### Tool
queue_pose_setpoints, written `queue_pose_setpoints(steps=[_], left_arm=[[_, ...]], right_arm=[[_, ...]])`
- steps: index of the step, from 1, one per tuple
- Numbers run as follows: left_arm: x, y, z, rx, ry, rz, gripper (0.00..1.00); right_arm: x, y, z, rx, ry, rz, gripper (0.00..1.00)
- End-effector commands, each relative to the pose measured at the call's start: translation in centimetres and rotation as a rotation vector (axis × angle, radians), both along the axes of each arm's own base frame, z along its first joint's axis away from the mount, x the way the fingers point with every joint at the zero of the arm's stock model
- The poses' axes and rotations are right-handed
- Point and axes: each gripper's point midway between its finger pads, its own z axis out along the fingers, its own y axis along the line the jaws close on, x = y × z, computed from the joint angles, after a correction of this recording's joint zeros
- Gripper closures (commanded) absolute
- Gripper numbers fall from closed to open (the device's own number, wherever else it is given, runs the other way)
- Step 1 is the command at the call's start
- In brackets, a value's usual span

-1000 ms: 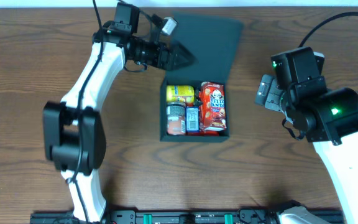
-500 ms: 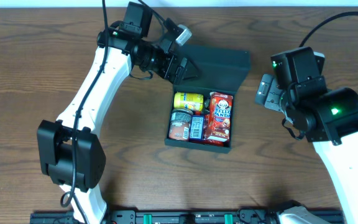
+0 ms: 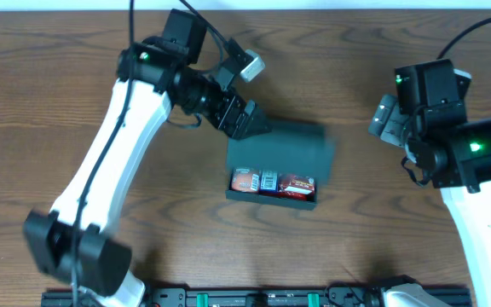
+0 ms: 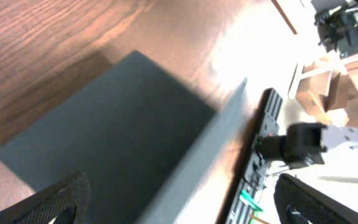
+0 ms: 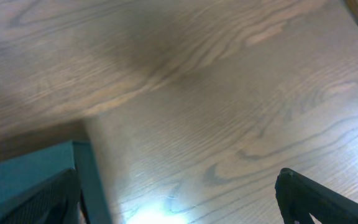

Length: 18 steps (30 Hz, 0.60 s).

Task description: Pack container

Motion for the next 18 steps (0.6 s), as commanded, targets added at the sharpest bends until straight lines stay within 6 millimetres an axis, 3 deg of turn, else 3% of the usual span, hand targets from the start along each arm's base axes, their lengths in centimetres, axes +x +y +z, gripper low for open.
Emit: queue_pose_setpoints(steps=[1,4,8,11,14,18], left_arm=[[-1.8,0.6,2.2,0.017,-0.073,-0.015,0.05],[-2.7,1.6,2.9,0.065,-0.102,0.01,0.05],[-2.2,4.2,2.8,0.208,-0.103,0.181,0.05],[-3.1,6.9,1.7,0.358,-0.069,0.281,0.05],[-4.1,8.5,0.6,0.472,-0.041,0.356,0.05],[-6.3,9.8,-1.4,0.627,-0.021,0.41,0.05]], right_arm=[[-0.1,-1.1,0.2,-0.014,-0.01,-0.045,0.01],[-0.1,-0.8,0.1,0.003,-0.007,-0.036,0.01],[0.1,0.9,-0.7,0.079,0.025,0.026,0.01],[0.3,2.3,-1.6,0.121,0.066,0.091,0.01],[0.4,3.2,-2.3,0.12,0.094,0.124,0.01],[-0.2,6.0,-4.8,0.156,0.167,0.221,0.01]])
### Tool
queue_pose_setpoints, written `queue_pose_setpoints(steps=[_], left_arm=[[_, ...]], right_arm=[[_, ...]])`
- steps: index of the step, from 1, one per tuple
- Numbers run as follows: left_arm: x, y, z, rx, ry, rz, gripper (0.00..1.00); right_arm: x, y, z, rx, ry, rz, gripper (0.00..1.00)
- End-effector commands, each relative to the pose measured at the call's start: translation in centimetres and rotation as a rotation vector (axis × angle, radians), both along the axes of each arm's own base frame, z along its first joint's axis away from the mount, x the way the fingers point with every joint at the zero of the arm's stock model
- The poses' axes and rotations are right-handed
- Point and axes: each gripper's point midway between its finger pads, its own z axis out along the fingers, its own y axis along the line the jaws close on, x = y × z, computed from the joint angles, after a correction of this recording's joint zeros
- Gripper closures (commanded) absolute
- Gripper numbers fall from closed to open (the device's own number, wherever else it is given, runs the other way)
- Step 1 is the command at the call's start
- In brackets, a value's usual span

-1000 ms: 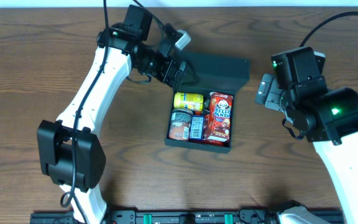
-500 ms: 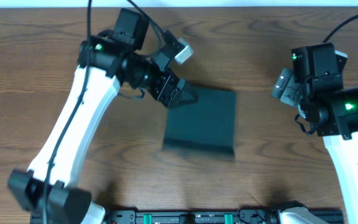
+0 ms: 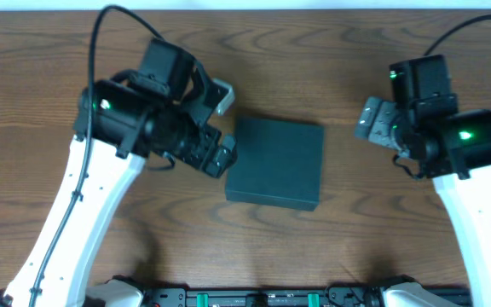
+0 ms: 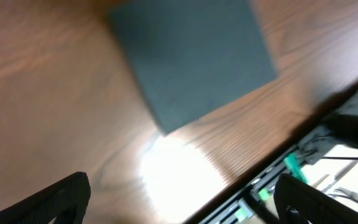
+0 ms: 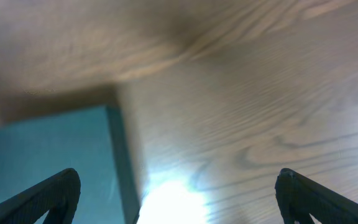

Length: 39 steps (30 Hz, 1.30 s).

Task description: Pack container

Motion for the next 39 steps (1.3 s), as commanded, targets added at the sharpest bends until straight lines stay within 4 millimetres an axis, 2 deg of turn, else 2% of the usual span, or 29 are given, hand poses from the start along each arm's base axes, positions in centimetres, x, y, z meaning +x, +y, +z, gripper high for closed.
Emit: queue_pose_setpoints(steps=[1,4,6,10,14,19,26,29,34,39], left_arm=[[-1.2,1.6,-1.8,0.149,-0.008,0.088,0.05],[-3.4,0.3,-4.0,0.154,0.014,0.063,0.05],[-5.0,0.3,-6.2,0.182,0.052,0.094,0.05],[-7.7,1.0,-9.6,0.225,0.139,0.154,0.05],[-9.2,0.8,-12.4,0.248,0.175,0.188,0.05],[-8.7,-0.8,-15.5,0.219,0.143,0.177,0.05],[-8.4,-0.4,-18.9,0.28,0.156,0.183,0.05],[-8.1,-0.6,-19.4,0.286,0.158,0.191,0.04],[-7.4,-0.9,-19.3,0.273,0.131,0.195,0.05],[-7.3,-1.0,-19.3,0.272,0.124,0.197,0.05]], right_arm=[[-0.5,2.6,-2.6,0.027,0.071,0.099,0.01],[-0.6,4.5,-5.6,0.051,0.098,0.155,0.01],[-1.2,5.8,-8.2,0.088,0.14,0.181,0.01],[-2.8,5.6,-11.8,0.087,0.214,0.158,0.01],[-4.4,5.8,-14.0,0.112,0.281,0.158,0.01],[-5.2,6.3,-15.0,0.141,0.314,0.17,0.01],[-6.0,7.5,-15.3,0.129,0.328,0.224,0.01],[-6.7,7.6,-16.0,0.123,0.346,0.209,0.01],[-7.6,7.2,-18.2,0.121,0.365,0.177,0.01],[-7.9,7.1,-19.1,0.12,0.366,0.177,0.01]])
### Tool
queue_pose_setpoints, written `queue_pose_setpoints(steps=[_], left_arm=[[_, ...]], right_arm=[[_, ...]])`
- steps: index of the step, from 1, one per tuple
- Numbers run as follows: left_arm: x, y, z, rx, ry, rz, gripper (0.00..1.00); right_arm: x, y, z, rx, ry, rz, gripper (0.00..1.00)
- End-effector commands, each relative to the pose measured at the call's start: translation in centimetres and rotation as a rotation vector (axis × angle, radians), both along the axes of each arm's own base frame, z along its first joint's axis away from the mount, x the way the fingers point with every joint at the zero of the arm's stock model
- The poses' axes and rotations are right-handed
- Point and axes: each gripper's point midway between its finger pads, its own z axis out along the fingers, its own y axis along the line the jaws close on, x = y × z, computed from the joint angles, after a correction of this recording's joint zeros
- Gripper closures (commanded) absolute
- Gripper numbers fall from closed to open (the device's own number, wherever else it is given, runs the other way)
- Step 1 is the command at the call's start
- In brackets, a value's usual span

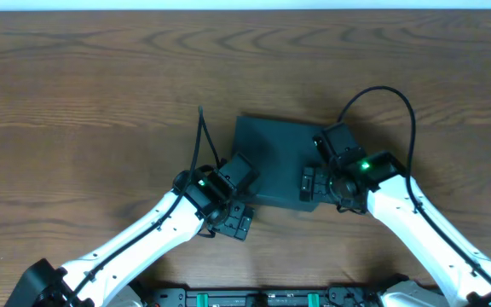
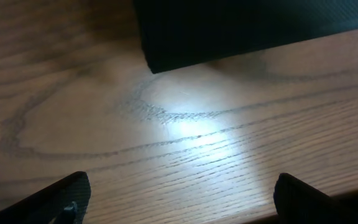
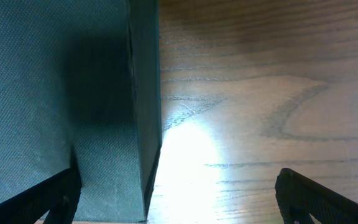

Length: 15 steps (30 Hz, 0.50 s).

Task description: Pack container

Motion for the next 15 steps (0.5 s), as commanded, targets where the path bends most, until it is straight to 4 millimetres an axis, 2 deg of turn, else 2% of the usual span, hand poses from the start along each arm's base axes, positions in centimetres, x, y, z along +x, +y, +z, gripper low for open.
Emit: queue_pose_setpoints(steps=[1,5,7,9,12,14,15], left_arm=[[0.2,0.3,-0.1,0.016,-0.013,0.012,0.05],[0.5,-0.1,0.8,0.002,-0.026,0.016,0.05],[1.0,-0.4,2.0,-0.017,-0.05,0.017,0.05],[1.9,-0.3,4.0,-0.014,-0.107,0.024,0.05],[3.7,0.8,6.5,0.017,-0.202,0.06,0.05],[5.0,1.9,7.3,0.002,-0.209,0.127,0.05],[5.5,2.7,7.3,0.001,-0.202,0.167,0.05]], right_arm=[[-0.8,-0.3,-1.3,-0.021,0.027,-0.011,0.01],[0.2,0.2,-0.6,0.006,-0.017,-0.032,0.01],[0.9,0.6,0.7,0.025,-0.054,-0.031,0.01],[1.5,0.8,3.0,0.05,-0.106,-0.027,0.01],[1.5,0.8,6.2,0.081,-0.169,-0.026,0.01],[0.9,0.3,7.1,0.081,-0.188,-0.04,0.01],[0.5,-0.7,7.2,0.053,-0.185,-0.087,0.01]])
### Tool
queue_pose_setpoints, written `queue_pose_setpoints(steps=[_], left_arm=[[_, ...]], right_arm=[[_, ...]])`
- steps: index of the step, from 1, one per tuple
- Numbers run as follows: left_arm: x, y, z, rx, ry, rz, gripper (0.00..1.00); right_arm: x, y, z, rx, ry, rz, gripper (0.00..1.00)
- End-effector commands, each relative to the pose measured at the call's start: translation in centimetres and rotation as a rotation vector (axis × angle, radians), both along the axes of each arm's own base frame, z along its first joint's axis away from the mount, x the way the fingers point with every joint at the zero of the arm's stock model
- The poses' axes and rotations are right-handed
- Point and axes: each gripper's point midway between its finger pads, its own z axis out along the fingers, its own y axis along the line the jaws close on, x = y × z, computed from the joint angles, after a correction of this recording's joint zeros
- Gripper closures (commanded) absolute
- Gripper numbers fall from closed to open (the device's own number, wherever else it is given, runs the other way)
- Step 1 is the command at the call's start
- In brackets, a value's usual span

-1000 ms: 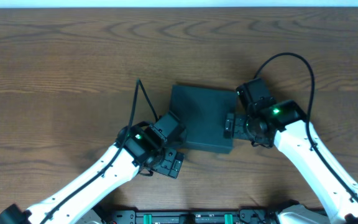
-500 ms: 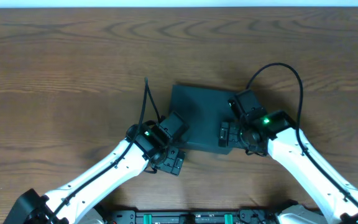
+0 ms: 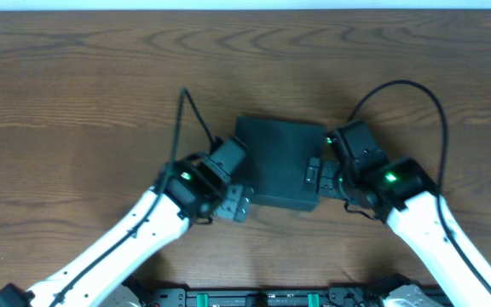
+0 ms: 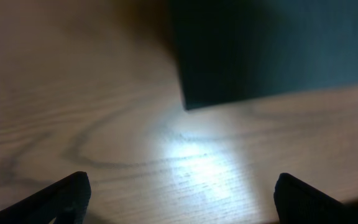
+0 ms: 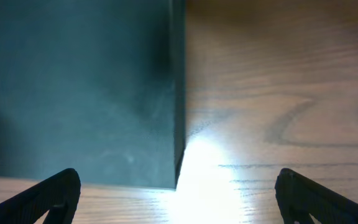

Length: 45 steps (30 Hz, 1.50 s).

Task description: Pack container

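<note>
A dark grey lidded container lies closed at the middle of the wooden table. My left gripper stands open just off the container's near left corner, which shows in the left wrist view as a dark block. My right gripper is open at the container's right side near the front corner; the right wrist view shows the container's top and its right edge. Nothing sits between either pair of fingers. The container's contents are hidden by the lid.
The brown wooden table spreads all round the container. A black rail with green parts runs along the near edge. Black cables loop off both arms above the container.
Both arms shifted slightly. My left gripper moved a little up and toward the container's left corner. My right gripper moved slightly up along the container's right side. The container stays closed.
The container's lid stood partly raised with my left gripper at it, red packets showing inside. Then the lid lay closed and both grippers hung off to the sides. Later both grippers were low at the container's near corners, where they remain, open.
</note>
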Motion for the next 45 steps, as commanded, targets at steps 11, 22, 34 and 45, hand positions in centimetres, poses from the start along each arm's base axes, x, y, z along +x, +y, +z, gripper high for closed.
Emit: queue_pose_setpoints(steps=[11,22,34,45], left_arm=[[5.8,7.2,-2.2,0.039,0.042,0.299,0.05],[6.4,6.1,-5.4,0.042,0.134,0.288,0.05],[6.5,4.8,-5.9,-0.019,0.156,0.275,0.05],[6.8,4.7,-7.6,-0.029,0.14,0.274,0.05]], right_arm=[[0.3,-6.4,-1.6,-0.249,0.039,-0.287,0.01],[3.8,-9.5,-6.4,-0.3,0.129,-0.373,0.01],[7.6,-7.7,-11.6,-0.221,0.139,-0.348,0.01],[8.8,-7.4,-12.0,-0.202,0.103,-0.35,0.01]])
